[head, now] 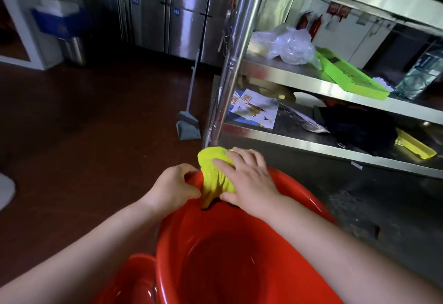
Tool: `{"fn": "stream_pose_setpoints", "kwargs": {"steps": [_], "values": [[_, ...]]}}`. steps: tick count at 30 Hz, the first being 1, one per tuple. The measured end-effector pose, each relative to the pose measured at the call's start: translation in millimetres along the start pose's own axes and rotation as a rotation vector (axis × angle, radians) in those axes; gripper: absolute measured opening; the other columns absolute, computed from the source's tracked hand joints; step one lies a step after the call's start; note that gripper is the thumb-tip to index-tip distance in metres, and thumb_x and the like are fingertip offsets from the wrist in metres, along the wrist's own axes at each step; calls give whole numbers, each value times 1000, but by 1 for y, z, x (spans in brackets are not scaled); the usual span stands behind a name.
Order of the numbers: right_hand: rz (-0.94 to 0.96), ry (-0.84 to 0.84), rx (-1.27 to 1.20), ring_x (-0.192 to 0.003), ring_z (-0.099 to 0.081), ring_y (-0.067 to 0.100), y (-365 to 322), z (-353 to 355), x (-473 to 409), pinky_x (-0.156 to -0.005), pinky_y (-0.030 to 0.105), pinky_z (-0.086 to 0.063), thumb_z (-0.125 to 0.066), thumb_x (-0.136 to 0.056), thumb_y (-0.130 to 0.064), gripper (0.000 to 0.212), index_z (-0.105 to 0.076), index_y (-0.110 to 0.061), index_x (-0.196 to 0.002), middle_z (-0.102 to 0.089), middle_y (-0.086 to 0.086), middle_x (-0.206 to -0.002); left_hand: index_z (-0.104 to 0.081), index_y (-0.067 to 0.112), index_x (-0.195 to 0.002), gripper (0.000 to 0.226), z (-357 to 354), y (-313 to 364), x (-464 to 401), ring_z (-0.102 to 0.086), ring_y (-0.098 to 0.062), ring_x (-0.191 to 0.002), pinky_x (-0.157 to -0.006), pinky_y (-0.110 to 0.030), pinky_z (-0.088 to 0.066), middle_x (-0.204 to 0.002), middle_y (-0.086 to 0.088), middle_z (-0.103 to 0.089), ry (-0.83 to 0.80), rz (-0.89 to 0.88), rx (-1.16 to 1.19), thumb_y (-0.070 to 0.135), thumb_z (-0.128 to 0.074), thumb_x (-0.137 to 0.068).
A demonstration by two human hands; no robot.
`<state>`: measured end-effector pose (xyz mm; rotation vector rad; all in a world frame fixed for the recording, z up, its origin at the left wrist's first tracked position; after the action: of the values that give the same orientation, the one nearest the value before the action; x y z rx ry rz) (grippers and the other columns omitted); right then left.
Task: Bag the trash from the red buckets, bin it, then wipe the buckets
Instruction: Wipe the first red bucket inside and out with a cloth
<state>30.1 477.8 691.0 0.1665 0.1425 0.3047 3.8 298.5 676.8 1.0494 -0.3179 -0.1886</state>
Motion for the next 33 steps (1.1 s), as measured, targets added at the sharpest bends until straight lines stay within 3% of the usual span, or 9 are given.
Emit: {"fn": "stream_pose_setpoints", "kwargs": {"steps": [5, 9, 14, 18, 22, 24, 26, 29, 33], "values": [[25, -18, 50, -113, -47, 29, 1, -17, -31, -94, 41, -36, -78, -66, -34, 82, -37, -32, -137, -45, 4, -132, -70, 19, -84, 30, 3, 0, -2, -63, -18, -65, -60, -31, -51, -71, -2, -69, 38, -3, -55, 4, -70, -59], [-61, -25, 98, -98, -52, 28, 18, -23, -35, -80, 39, -38, -75, -67, -46, 71, -42, -33, -128, -50, 3, -108, -68, 16, -97, 37, 1, -4, 1, -62, -18, -67, -56, -23, -49, -79, -7, -67, 45, 47, 82, -4, -67, -66], [-254, -84, 139, -93, -59, 27, 61, -22, -15, -68, 34, -41, -59, -66, -71, 71, -45, -32, -123, -53, 2, -103, -64, 17, -96, 37, -3, -11, 11, -65, -19, -68, -54, -23, -53, -83, -8, -66, 84, 47, 192, -7, -66, -69], [-308, -99, 111, -93, -61, 27, 89, -22, 11, -64, 34, -41, -59, -67, -72, 73, -45, -31, -126, -53, 3, -102, -59, 20, -93, 33, -23, -12, 28, -60, -8, -66, -48, -13, -46, -82, -2, -62, 119, 30, 213, -4, -64, -71], [-229, -108, 126, -94, -62, 28, 85, -19, 3, -64, 33, -37, -57, -69, -71, 74, -44, -29, -128, -55, 3, -105, -56, 20, -110, 45, -17, -13, 23, -59, -18, -93, -78, -29, -53, -101, -3, -56, 50, 74, 40, 15, -72, -68], [-183, -119, 117, -98, -60, 29, 78, -17, -5, -70, 34, -41, -57, -71, -69, 75, -42, -28, -132, -54, 4, -111, -48, 16, -128, 79, -10, -8, 7, -46, -23, -113, -95, -30, -41, -116, -5, -48, -5, 60, -156, 35, -72, -55], [-93, -108, 109, -100, -58, 29, 64, -16, -17, -77, 37, -43, -61, -73, -63, 74, -42, -28, -135, -52, 6, -112, -37, 15, -138, 95, -8, 6, -13, -34, -26, -125, -96, -26, -30, -129, -8, -42, -64, 11, -293, 41, -73, -54], [105, -28, 116, -87, -60, 30, 29, -16, -32, -70, 36, -45, -78, -62, -48, 71, -56, -24, -125, -57, 9, -98, -21, 16, -147, 99, -10, 15, -41, -25, -28, -132, -100, -25, -27, -142, -8, -33, -133, -53, -419, 25, -78, -66], [136, 153, 176, -76, -60, 25, 13, -21, -40, -64, 33, -46, -87, -44, -43, 78, -61, -25, -116, -60, 5, -91, -9, 19, -149, 104, -11, 4, -53, -25, -28, -135, -105, -30, -30, -145, -11, -29, -187, 5, -318, 8, -72, -67]]}}
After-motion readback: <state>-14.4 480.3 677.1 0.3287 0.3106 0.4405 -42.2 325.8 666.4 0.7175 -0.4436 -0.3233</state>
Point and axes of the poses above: each hand's wrist, its own x-axis away from the middle knuckle, its own z-axis out of the back of the hand, y = z × x, the point moved 2 cm from there along -x, towards the middle knuckle
